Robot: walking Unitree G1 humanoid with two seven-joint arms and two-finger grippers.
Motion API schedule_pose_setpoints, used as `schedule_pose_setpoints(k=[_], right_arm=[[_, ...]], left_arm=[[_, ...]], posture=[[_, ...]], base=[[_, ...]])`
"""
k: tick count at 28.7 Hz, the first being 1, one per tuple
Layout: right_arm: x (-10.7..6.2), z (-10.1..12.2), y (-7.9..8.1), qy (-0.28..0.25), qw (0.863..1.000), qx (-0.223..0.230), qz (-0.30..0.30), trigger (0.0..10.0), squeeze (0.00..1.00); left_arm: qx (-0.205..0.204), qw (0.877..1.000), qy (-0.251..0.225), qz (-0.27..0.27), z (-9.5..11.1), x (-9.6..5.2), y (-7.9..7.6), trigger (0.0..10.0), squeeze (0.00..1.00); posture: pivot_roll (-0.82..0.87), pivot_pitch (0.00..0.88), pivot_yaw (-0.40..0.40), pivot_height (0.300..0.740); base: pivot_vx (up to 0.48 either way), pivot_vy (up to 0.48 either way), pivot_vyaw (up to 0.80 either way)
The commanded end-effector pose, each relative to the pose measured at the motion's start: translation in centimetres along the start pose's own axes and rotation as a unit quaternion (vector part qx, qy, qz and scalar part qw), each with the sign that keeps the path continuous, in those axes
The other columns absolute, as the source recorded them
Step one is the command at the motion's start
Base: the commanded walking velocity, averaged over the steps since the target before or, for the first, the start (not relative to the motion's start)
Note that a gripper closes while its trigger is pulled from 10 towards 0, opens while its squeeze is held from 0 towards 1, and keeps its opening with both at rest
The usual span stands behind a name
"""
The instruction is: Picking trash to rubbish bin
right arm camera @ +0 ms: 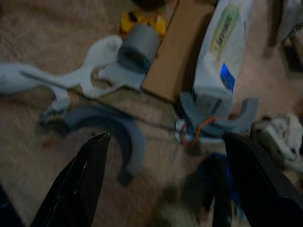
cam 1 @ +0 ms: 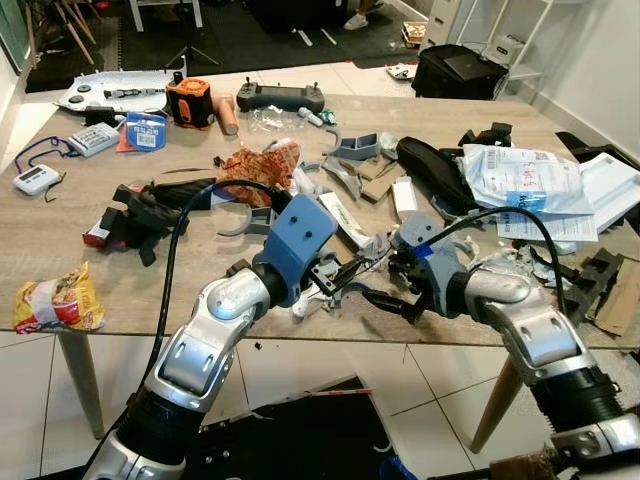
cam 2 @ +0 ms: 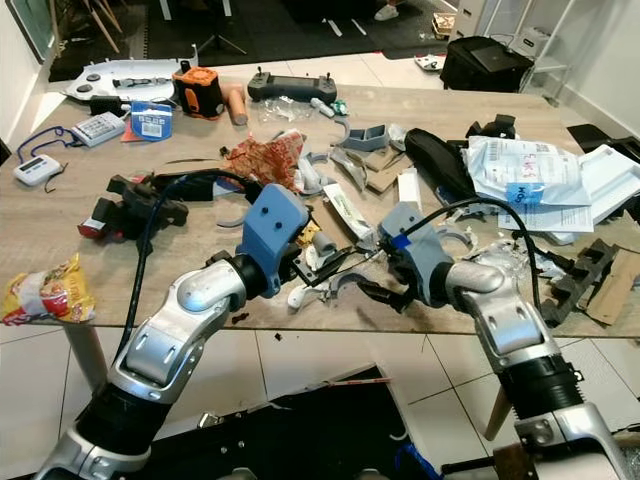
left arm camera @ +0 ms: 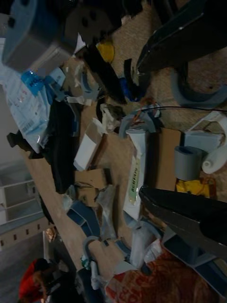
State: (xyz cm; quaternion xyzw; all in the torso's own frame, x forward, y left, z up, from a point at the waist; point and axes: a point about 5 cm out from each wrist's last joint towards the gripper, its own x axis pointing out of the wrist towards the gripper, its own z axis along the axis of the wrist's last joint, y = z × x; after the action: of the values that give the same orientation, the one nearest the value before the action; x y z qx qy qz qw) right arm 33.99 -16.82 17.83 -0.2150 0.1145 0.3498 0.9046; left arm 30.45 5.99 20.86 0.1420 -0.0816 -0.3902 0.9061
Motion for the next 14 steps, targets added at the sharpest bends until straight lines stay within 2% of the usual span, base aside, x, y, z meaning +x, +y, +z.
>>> schedule_pose_setpoints(k=[1, 4, 8, 12, 14], right_arm=[[0.4, -0.3, 0.1, -0.004, 1.0, 0.012, -0.001, 10.0, 0.0], [0.9, -0.4, 0.3, -0.013, 1.0, 0.022, 0.003, 10.0, 0.0], [1.4, -0.2, 0.7, -0.023, 1.0, 0.006, 0.016, 10.0, 0.0], [1.9, -0.3, 1.4, -0.012, 0.998, -0.05, 0.037, 10.0, 0.0], [1.9, -0.4, 1.4, -0.006, 0.997, -0.061, 0.036, 10.0, 0.0]], left_arm=[[-0.003, 1.0, 0.008, -0.001, -0.4, 0.0, -0.1, 10.0, 0.0], [-0.003, 1.0, 0.008, -0.003, -0.4, 0.1, -0.1, 10.0, 0.0], [-0.003, 1.0, 0.008, -0.004, -0.4, 0.1, -0.1, 10.0, 0.0], [-0.002, 1.0, 0.009, -0.002, -0.4, 0.1, 0.0, 10.0, 0.0], [-0.002, 1.0, 0.009, -0.001, -0.4, 0.1, -0.1, 10.0, 0.0]], posture=[[-0.02, 0.162, -0.023, 0.74], [-0.02, 0.162, -0.023, 0.74], [-0.02, 0.162, -0.023, 0.74], [-0.02, 0.162, -0.023, 0.74], [-0.01, 0.164, -0.026, 0.74]], base=[[0.0, 0.0, 0.0], [0.0, 0.0, 0.0], [0.0, 0.0, 0.0], [0.0, 0.0, 0.0], [0.0, 0.0, 0.0]])
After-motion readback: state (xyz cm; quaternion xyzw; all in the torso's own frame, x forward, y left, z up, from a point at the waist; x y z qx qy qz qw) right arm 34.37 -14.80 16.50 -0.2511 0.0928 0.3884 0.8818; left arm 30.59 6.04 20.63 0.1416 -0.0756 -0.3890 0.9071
